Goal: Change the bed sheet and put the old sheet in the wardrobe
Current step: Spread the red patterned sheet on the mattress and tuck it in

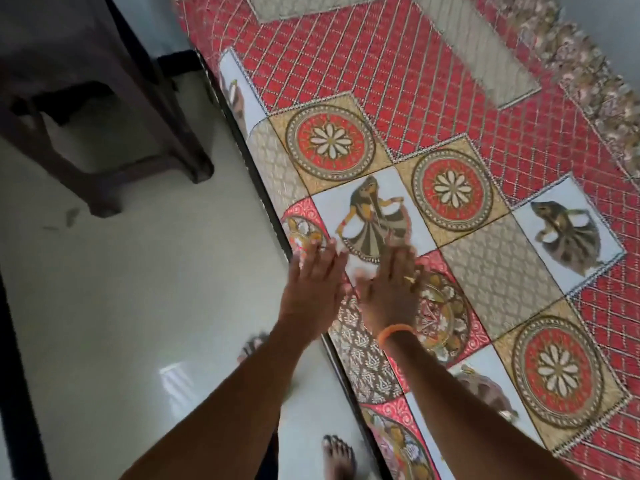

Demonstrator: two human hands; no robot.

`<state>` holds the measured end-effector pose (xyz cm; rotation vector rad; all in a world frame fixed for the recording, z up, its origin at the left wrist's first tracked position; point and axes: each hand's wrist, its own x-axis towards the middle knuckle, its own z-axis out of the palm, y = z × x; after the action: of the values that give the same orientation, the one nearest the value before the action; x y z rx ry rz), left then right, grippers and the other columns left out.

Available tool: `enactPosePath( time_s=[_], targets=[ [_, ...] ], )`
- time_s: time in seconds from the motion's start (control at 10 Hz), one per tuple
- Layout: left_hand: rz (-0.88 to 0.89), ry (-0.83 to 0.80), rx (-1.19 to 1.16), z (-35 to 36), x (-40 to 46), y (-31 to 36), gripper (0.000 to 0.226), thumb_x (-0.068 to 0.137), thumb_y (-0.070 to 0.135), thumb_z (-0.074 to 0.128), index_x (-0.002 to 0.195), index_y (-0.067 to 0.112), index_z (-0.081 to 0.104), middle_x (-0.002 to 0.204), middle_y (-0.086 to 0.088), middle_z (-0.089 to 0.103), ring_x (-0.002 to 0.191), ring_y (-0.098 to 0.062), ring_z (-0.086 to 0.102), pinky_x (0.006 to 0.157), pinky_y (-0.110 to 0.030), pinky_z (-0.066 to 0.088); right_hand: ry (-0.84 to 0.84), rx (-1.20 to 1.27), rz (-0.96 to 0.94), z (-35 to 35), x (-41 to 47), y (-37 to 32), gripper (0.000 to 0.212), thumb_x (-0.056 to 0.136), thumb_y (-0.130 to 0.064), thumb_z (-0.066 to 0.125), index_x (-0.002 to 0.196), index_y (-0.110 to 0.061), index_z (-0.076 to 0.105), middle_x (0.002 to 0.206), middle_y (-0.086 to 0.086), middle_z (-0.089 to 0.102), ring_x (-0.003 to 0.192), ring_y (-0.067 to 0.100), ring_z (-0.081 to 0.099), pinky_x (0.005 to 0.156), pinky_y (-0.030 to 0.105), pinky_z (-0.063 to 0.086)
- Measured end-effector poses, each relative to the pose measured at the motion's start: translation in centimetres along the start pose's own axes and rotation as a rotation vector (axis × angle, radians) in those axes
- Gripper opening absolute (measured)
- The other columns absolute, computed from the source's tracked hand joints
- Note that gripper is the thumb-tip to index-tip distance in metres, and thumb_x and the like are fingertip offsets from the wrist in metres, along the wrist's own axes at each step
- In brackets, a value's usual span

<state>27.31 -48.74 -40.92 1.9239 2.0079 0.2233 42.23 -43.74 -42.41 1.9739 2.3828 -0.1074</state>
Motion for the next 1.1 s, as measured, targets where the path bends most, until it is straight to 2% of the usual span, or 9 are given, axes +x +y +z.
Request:
enactPosePath(
  time_s=[0.1,0.2,0.3,0.4,0.5,0.6,0.8,1.0,1.1],
  targets=[
    [-0.216,-0.273,0.106,-1.1,-1.8,-8.2,0.068,0.098,0.048,0.008,0.156,0.014,0.020,0.162,-0.016,0.019,0.150,-0.037,0.015,0.119,-0.055,0.017,-0.097,-0.054,-0.410,-0.1,-0.2,-8.1,0.065,0.095,-0.043,0.031,0.151,-0.010,0.030,0.161,0.020,0.010,0.149,0.037,0.005,0.115,0.063,0.012],
    [-0.460,-0.304,0.017,-3.8,-1.3,-13.6,0.068,0.100,0.049,0.010,0.155,0.010,0.021,0.160,-0.017,0.025,0.146,-0.037,0.025,0.119,-0.048,0.024,-0.149,0.015,-0.657,-1.4,2.0,-12.7,0.052,0.094,-0.036,0.040,0.142,-0.015,0.046,0.162,0.015,0.004,0.150,0.032,-0.002,0.117,0.057,0.014],
    [-0.575,-0.046,-0.155,-8.3,3.8,-17.0,0.053,0.103,0.038,0.036,0.147,0.008,0.040,0.150,-0.016,0.043,0.136,-0.033,0.041,0.113,-0.044,0.035,-0.029,0.207,-0.566,-4.2,9.4,-15.2,0.050,0.096,-0.043,0.043,0.140,-0.019,0.047,0.162,0.014,0.007,0.151,0.028,-0.001,0.119,0.053,0.016],
    [-0.487,-0.006,-0.245,-10.5,9.1,-16.0,0.055,0.103,0.040,0.038,0.150,0.011,0.034,0.156,-0.013,0.034,0.144,-0.030,0.031,0.117,-0.042,0.031,0.045,0.279,-0.236,-5.1,15.9,-13.7,0.058,0.096,-0.052,0.035,0.141,-0.017,0.047,0.161,0.016,0.014,0.150,0.032,0.003,0.117,0.057,0.017],
    [-0.185,0.042,-0.182,-10.9,16.3,-14.4,0.061,0.103,0.045,0.033,0.154,0.014,0.025,0.162,-0.015,0.020,0.149,-0.035,0.018,0.116,-0.048,0.027,-0.017,0.221,0.196,-4.5,23.9,-10.4,0.081,0.093,-0.063,0.016,0.153,-0.009,0.020,0.161,0.020,0.009,0.149,0.037,0.006,0.114,0.064,0.015],
    [-0.047,0.017,-0.081,-10.8,20.7,-15.4,0.062,0.101,0.047,0.031,0.154,0.015,0.023,0.163,-0.015,0.016,0.150,-0.038,0.013,0.116,-0.056,0.023,-0.094,0.105,0.281,-3.8,27.0,-12.1,0.090,0.091,-0.071,0.008,0.155,-0.008,0.005,0.161,0.022,0.004,0.149,0.038,0.003,0.112,0.068,0.010],
    [-0.054,-0.006,0.039,-12.3,27.4,-23.1,0.067,0.101,0.048,0.035,0.154,0.008,0.024,0.161,-0.017,0.022,0.149,-0.037,0.019,0.116,-0.056,0.027,-0.126,0.003,-0.152,-3.7,31.2,-22.4,0.074,0.096,-0.048,0.023,0.154,-0.007,0.005,0.161,0.020,0.000,0.149,0.039,-0.004,0.113,0.067,0.002],
    [-0.356,0.026,-0.563,-15.4,32.7,-28.5,0.068,0.100,0.061,0.020,0.157,0.024,0.013,0.163,-0.002,0.018,0.150,-0.019,0.021,0.120,-0.042,0.028,-0.142,-0.008,-0.744,-4.2,37.3,-29.6,0.071,0.092,-0.035,0.048,0.152,-0.006,0.025,0.158,0.022,0.019,0.148,0.039,0.011,0.117,0.062,0.006],
    [-0.478,0.212,-0.638,-18.3,37.8,-29.4,0.072,0.096,0.066,0.024,0.157,0.032,0.006,0.165,0.004,0.005,0.152,-0.013,0.006,0.122,-0.035,0.013,0.024,0.342,-0.704,-6.2,43.3,-29.9,0.057,0.090,-0.027,0.056,0.140,0.000,0.047,0.146,0.023,0.042,0.139,0.034,0.036,0.115,0.049,0.030]
  ],
)
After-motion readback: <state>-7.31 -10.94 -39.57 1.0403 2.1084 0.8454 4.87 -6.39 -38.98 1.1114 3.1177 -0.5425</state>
